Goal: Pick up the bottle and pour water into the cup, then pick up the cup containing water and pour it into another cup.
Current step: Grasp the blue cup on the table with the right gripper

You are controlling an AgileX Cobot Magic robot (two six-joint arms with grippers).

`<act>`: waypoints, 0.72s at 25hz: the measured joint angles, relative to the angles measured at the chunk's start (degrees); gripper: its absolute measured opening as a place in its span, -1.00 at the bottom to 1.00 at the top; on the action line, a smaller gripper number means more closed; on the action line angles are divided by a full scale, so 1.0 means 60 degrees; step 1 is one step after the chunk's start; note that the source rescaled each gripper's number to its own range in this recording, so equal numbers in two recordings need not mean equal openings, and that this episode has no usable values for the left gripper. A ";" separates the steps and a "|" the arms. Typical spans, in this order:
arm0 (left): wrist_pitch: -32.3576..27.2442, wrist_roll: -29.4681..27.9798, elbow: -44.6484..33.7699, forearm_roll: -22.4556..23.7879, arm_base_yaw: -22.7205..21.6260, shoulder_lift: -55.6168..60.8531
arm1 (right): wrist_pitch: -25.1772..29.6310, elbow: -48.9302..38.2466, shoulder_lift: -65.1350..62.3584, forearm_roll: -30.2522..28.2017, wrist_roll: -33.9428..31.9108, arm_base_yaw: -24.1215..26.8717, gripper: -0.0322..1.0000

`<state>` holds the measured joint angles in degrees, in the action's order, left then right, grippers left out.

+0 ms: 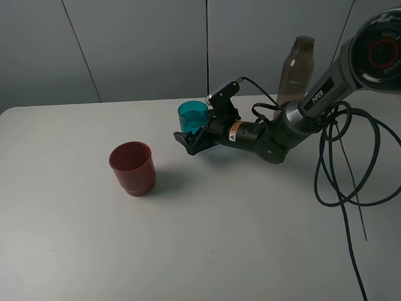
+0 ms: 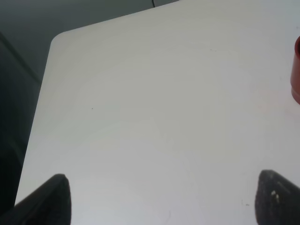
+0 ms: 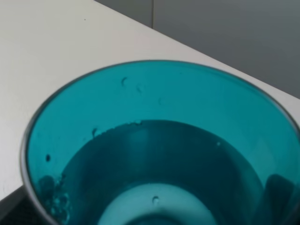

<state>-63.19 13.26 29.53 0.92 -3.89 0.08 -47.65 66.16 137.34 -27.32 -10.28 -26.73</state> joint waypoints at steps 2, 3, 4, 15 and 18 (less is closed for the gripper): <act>0.0000 0.0000 0.0000 0.0000 0.0000 0.0000 | 0.0000 0.0000 0.0000 0.0000 0.0016 0.0000 1.00; 0.0000 0.0000 0.0000 0.0000 0.0000 0.0000 | -0.0014 0.0000 0.0000 0.0000 0.0016 0.0000 1.00; 0.0000 0.0000 0.0000 0.0000 0.0000 0.0000 | -0.0014 0.0000 0.0000 0.0017 0.0038 -0.0027 1.00; 0.0000 0.0000 0.0000 0.0000 0.0000 0.0000 | -0.0225 0.0000 0.0000 0.0454 0.0386 -0.0139 1.00; 0.0000 0.0000 0.0000 0.0000 0.0000 0.0000 | -0.0225 0.0016 0.0000 0.0515 0.0386 -0.0155 1.00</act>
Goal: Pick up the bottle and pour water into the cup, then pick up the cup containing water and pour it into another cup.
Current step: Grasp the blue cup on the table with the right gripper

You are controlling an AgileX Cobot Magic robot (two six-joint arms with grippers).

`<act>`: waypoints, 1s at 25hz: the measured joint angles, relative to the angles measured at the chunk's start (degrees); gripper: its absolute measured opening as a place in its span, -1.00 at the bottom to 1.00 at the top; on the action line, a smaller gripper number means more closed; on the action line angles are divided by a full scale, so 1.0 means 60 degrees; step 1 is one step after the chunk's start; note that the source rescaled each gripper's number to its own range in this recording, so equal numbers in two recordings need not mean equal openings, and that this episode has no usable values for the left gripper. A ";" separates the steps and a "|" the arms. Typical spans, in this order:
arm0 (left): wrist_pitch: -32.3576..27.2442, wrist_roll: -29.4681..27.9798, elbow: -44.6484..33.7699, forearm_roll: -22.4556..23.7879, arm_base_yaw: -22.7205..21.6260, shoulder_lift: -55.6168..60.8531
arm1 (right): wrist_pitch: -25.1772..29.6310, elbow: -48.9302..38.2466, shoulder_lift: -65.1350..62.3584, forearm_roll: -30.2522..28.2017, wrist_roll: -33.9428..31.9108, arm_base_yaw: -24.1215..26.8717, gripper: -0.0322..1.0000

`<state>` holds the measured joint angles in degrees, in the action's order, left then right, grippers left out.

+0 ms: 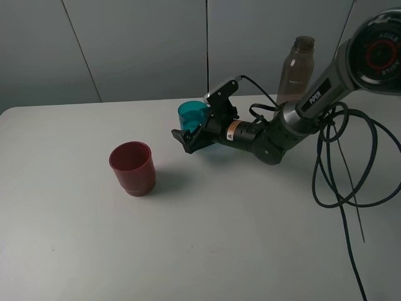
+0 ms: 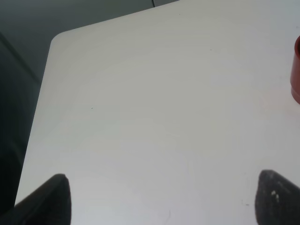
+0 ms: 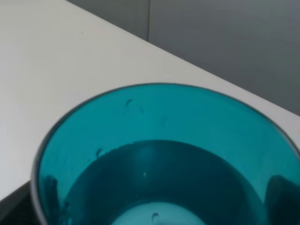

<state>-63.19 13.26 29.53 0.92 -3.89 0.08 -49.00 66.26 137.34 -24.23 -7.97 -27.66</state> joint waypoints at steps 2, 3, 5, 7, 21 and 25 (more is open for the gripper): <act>0.0000 0.0000 0.0000 0.0000 0.0000 0.0000 | 0.0000 0.0004 0.0000 0.0097 0.0000 -0.0034 1.00; 0.0000 0.0000 0.0000 0.0000 0.0000 0.0000 | 0.0000 0.0021 0.0000 0.0145 0.0000 -0.0034 1.00; 0.0000 0.0000 0.0000 0.0000 0.0000 0.0000 | -0.0008 0.0025 0.0000 0.0172 0.0000 -0.0034 1.00; 0.0000 0.0000 0.0000 0.0000 0.0000 0.0000 | -0.0046 0.0046 0.0037 0.0172 0.0000 -0.0034 1.00; 0.0000 0.0000 0.0000 0.0000 0.0000 0.0000 | -0.0564 0.0304 0.0553 0.0224 -0.0087 -0.0104 1.00; 0.0000 0.0000 0.0000 0.0000 0.0000 0.0000 | -0.0628 0.0460 0.0569 0.0224 -0.0087 -0.0165 1.00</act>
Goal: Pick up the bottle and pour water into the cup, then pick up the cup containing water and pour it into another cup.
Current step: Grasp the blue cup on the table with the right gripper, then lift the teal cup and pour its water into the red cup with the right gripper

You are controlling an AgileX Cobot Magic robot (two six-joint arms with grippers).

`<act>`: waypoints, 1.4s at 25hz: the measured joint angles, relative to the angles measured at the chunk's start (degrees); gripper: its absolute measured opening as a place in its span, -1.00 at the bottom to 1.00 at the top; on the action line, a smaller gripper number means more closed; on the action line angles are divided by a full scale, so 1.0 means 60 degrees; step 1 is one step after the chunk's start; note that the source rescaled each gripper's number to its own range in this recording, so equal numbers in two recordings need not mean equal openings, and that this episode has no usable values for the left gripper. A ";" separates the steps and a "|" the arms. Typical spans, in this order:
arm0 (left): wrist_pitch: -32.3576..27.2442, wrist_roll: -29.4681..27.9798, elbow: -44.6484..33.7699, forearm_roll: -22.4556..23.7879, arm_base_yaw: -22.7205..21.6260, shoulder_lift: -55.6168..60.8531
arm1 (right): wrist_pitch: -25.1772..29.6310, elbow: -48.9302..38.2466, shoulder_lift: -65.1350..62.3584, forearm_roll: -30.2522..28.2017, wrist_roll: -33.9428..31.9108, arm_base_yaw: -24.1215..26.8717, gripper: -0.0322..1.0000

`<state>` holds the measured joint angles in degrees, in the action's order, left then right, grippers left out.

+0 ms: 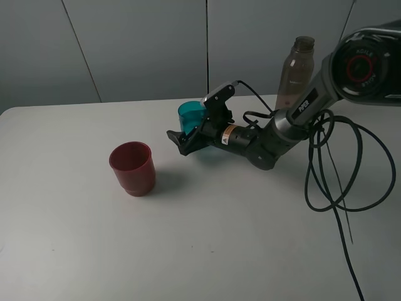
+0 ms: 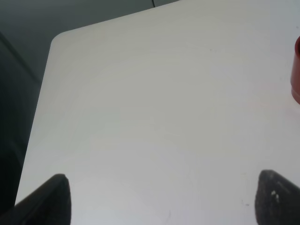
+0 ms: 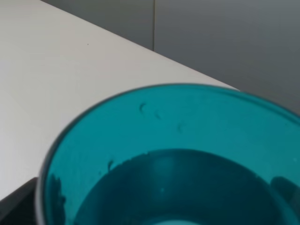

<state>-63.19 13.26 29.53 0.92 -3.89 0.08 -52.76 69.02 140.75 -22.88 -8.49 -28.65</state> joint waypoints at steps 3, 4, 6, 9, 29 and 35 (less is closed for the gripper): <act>0.0000 0.0000 0.0000 0.0000 0.0000 0.0000 | -0.0014 0.0134 0.0021 0.0023 0.0000 0.0000 1.00; 0.0000 0.0000 0.0000 0.0000 0.0000 0.0000 | -0.0014 0.0178 0.0025 0.0042 -0.0019 0.0000 1.00; 0.0000 0.0000 0.0000 0.0000 0.0000 0.0000 | 0.0009 0.0188 0.0061 0.0084 -0.0041 0.0000 1.00; 0.0000 0.0000 0.0000 0.0000 0.0000 0.0000 | 0.0052 0.0219 0.0123 0.0141 -0.0078 0.0000 1.00; 0.0000 0.0000 0.0000 0.0000 0.0000 0.0000 | 0.0147 0.0256 0.0158 0.0205 -0.0098 0.0000 -0.89; 0.0000 0.0021 0.0000 0.0000 0.0000 0.0000 | 0.0461 0.0256 -0.0009 0.0168 -0.0098 0.0000 -0.89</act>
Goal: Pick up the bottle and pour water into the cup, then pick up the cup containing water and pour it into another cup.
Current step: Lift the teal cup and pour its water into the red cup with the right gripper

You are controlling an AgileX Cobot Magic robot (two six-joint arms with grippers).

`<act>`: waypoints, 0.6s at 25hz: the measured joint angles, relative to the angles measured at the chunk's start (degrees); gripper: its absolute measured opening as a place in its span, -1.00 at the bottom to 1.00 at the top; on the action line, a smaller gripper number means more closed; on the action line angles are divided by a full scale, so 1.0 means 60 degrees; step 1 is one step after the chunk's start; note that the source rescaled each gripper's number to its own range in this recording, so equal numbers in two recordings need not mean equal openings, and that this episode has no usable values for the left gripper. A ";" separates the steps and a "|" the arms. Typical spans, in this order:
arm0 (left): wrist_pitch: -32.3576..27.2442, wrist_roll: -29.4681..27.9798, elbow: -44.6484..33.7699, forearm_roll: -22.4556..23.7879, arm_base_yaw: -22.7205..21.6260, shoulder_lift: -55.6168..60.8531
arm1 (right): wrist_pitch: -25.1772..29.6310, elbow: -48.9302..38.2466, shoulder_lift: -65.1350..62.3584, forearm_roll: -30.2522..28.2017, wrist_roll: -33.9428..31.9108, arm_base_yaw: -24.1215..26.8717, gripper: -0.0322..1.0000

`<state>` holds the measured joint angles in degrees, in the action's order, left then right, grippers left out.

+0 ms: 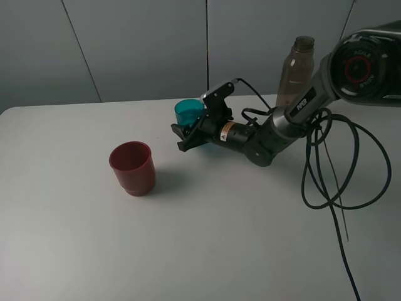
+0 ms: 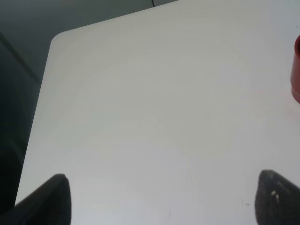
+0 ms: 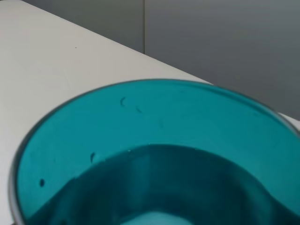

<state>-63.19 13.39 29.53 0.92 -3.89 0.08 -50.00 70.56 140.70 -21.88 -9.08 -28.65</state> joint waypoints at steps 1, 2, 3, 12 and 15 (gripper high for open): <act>0.0000 0.0000 0.0000 0.0000 0.0000 0.0000 | 0.0114 0.0000 -0.0073 0.0000 0.0000 0.0000 -0.89; 0.0000 0.0016 0.0000 0.0000 0.0000 0.0000 | 0.0195 0.0000 -0.0143 -0.0005 0.0000 0.0000 -0.89; 0.0000 0.0016 0.0000 0.0000 0.0000 0.0000 | 0.0218 0.0000 -0.0250 -0.0071 0.0000 0.0000 -0.89; 0.0000 0.0016 0.0000 0.0000 0.0000 0.0000 | 0.0243 0.0000 -0.1276 -0.1004 -0.0019 -0.0041 -0.89; 0.0000 0.0016 0.0000 0.0000 0.0000 0.0000 | 0.0257 0.0000 -0.1506 -0.1086 -0.0037 -0.0211 -0.89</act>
<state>-63.19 13.48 29.53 0.92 -3.89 0.08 -48.46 70.56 131.66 -28.39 -9.30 -29.92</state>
